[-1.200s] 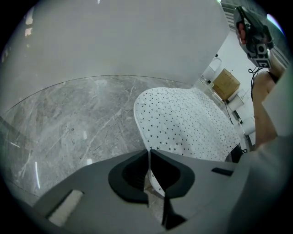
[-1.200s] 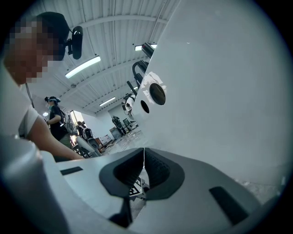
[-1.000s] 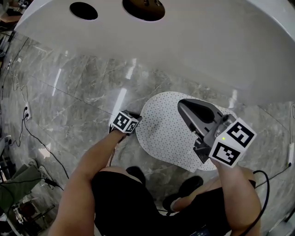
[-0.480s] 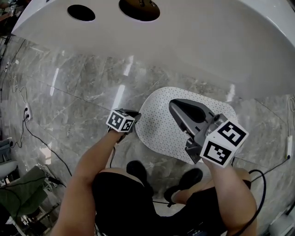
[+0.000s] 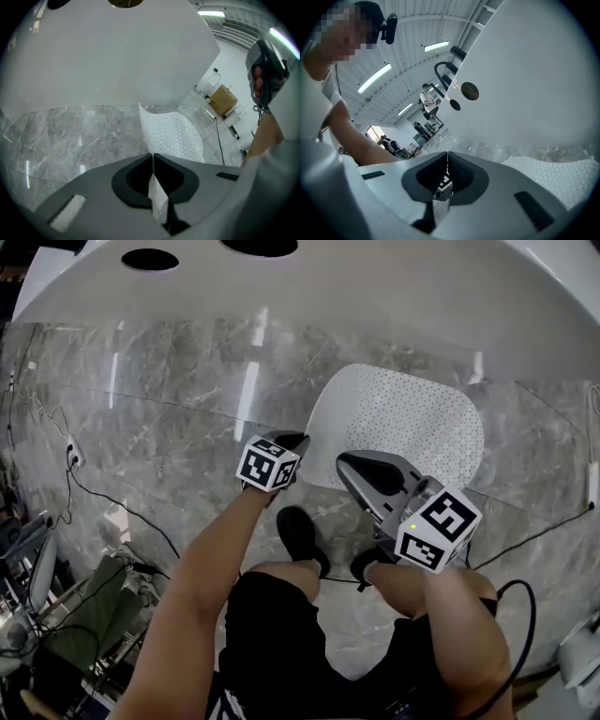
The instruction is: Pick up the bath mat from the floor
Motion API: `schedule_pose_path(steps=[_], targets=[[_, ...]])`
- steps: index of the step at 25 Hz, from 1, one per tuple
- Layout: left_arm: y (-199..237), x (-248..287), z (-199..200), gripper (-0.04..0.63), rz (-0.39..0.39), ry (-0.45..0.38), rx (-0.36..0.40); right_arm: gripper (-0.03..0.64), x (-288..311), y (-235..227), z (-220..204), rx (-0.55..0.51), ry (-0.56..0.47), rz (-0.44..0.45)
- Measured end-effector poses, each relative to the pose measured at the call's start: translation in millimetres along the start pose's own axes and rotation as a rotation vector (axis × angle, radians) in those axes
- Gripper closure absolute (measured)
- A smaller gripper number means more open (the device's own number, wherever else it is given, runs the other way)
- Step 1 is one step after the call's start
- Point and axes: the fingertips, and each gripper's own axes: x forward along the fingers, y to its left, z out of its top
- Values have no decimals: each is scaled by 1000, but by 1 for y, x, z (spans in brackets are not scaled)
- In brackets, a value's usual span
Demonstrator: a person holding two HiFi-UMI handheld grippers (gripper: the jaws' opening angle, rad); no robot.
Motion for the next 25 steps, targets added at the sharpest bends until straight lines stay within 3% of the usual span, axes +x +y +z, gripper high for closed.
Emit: schedule_pose_path(steps=[4,7,10,17,25], targets=[[-53,-35,20,581,22,-6,37,611,-37,20,3,-3,-64,-65],[-91,-58,27,581,24,4,105,611,-68,31,13,40,-128,-164],[-127,-70,42,581,7,8,172,611,-96,38,27,58,-152,-207],[-193,-100,104,581,-38,6,194,611,-178,42,38,128,-74,-321],[-254,-137,130,581,-80,46,237,611,-244,74,46,122,1,-372]])
